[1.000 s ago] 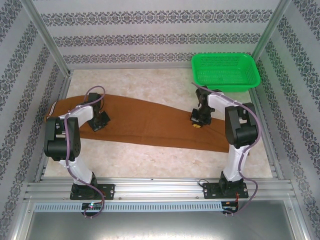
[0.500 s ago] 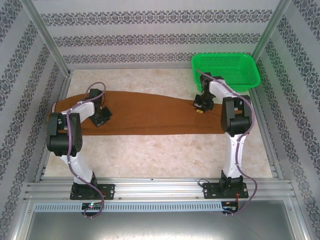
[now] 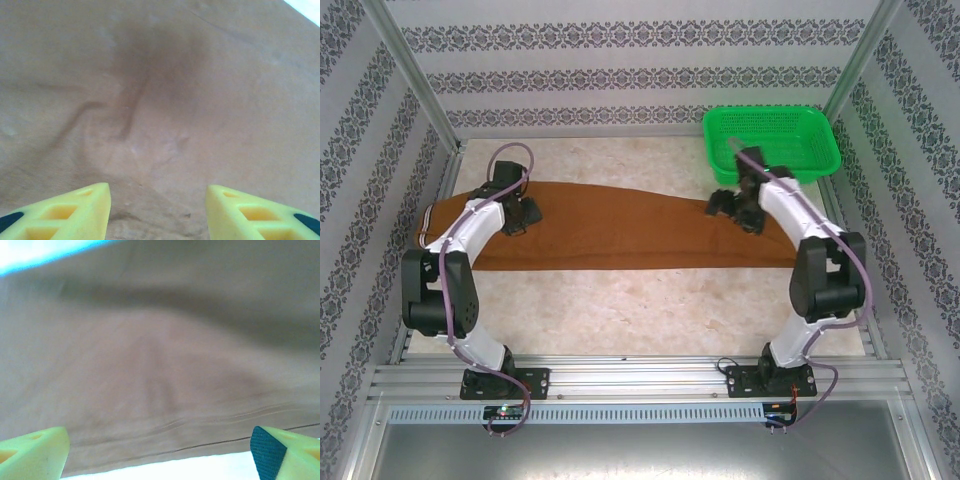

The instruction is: Roll up the long pants

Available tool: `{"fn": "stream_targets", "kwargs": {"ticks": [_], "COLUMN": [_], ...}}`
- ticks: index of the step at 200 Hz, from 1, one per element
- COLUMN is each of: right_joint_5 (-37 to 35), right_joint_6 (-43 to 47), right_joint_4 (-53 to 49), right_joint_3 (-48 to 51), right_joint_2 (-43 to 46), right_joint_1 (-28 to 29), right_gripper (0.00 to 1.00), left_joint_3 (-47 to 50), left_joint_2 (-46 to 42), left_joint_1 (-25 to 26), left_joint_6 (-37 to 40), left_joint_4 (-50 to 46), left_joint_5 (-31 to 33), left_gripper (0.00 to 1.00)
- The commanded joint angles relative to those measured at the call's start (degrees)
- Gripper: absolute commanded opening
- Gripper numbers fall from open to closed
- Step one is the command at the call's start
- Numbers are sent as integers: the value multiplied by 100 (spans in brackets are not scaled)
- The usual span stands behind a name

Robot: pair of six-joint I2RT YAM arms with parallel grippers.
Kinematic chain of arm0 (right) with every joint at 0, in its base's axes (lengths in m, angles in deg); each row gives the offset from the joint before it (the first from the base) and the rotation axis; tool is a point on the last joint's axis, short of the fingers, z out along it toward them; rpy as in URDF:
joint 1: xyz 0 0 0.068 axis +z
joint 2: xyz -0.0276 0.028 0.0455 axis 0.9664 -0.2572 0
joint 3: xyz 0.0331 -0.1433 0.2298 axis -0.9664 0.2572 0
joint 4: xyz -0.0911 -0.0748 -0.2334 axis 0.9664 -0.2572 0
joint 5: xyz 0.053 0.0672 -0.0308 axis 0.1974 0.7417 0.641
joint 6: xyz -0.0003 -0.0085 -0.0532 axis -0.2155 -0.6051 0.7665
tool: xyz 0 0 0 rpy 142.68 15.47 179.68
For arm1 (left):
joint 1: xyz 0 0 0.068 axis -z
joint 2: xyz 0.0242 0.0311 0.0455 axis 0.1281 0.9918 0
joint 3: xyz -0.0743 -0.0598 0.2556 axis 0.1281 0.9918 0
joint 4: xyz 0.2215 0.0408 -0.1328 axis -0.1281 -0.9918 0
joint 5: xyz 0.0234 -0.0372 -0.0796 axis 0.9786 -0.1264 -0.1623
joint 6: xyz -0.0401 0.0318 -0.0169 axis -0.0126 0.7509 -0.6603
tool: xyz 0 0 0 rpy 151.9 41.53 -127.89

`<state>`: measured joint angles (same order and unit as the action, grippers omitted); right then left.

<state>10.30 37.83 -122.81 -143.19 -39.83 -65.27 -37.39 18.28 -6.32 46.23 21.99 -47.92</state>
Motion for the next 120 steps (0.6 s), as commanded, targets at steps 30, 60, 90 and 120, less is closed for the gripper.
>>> {"fn": "stream_targets", "kwargs": {"ticks": [30, 60, 90, 120], "right_joint_5": [708, 677, 561, 369], "right_joint_6": [-572, -638, -630, -684], "right_joint_4": [324, 422, 469, 530], "right_joint_3": [239, 354, 425, 443], "right_joint_2": [-663, -828, -970, -1032], "right_joint_1": [1069, 1077, 1019, 882], "right_gripper": [91, 90, 88, 87], "left_joint_3": [216, 218, 268, 262], "left_joint_2": [-93, -72, -71, -11], "left_joint_1": [203, 202, 203, 200], "left_joint_6": [217, 258, 263, 233], "left_joint_4": [62, 37, 73, 94], "left_joint_5": [-339, -309, -284, -293], "left_gripper": [54, 53, 52, 51]}}
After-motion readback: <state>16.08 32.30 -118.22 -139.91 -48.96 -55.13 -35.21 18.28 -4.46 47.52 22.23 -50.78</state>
